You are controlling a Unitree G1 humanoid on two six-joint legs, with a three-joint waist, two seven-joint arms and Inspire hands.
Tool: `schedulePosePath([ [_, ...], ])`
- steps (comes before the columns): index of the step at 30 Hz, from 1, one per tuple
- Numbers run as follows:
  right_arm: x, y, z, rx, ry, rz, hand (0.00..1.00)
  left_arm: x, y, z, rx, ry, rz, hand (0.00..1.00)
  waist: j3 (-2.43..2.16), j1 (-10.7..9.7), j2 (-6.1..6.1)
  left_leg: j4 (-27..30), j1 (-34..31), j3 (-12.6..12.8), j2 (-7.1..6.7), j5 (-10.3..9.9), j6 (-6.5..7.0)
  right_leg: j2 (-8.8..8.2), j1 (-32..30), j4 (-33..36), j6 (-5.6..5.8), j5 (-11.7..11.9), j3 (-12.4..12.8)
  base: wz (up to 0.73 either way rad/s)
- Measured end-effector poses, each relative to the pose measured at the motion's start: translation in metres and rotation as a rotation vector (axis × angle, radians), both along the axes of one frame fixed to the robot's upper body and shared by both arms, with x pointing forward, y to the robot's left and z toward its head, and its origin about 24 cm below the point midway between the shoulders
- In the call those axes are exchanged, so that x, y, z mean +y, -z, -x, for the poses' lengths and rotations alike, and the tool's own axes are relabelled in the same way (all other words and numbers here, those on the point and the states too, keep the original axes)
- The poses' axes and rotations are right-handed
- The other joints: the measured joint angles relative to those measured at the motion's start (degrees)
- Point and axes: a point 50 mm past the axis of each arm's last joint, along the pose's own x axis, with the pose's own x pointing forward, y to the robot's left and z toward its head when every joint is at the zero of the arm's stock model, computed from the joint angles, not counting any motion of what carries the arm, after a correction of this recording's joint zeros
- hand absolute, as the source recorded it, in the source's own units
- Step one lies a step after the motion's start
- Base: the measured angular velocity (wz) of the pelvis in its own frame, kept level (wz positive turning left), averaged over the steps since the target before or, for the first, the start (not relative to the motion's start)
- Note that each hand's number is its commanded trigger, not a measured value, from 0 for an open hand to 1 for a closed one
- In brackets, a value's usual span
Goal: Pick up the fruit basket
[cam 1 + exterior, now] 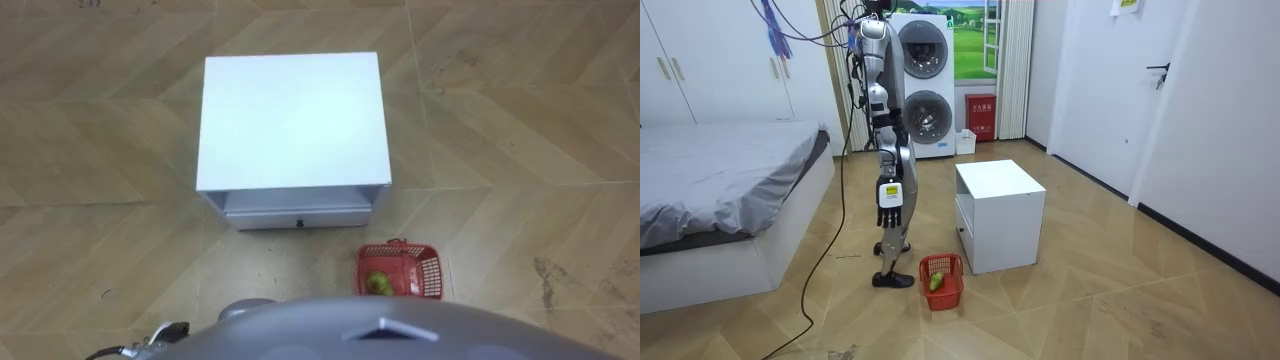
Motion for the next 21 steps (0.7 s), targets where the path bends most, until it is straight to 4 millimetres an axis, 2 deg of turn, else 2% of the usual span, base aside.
schedulePosePath([
  [21, 0.0009, 0.0003, -0.0065, -0.008, -0.031, -0.006, 0.00, -0.0003, 0.0001, -0.0002, -0.008, 0.002, 0.003, 0.00, 0.06, 0.06, -0.12, 0.19, -0.12, -0.11, -0.01, 0.00, 0.00, -0.02, 0.01, -0.08, 0.00, 0.00, -0.11, 0.00],
])
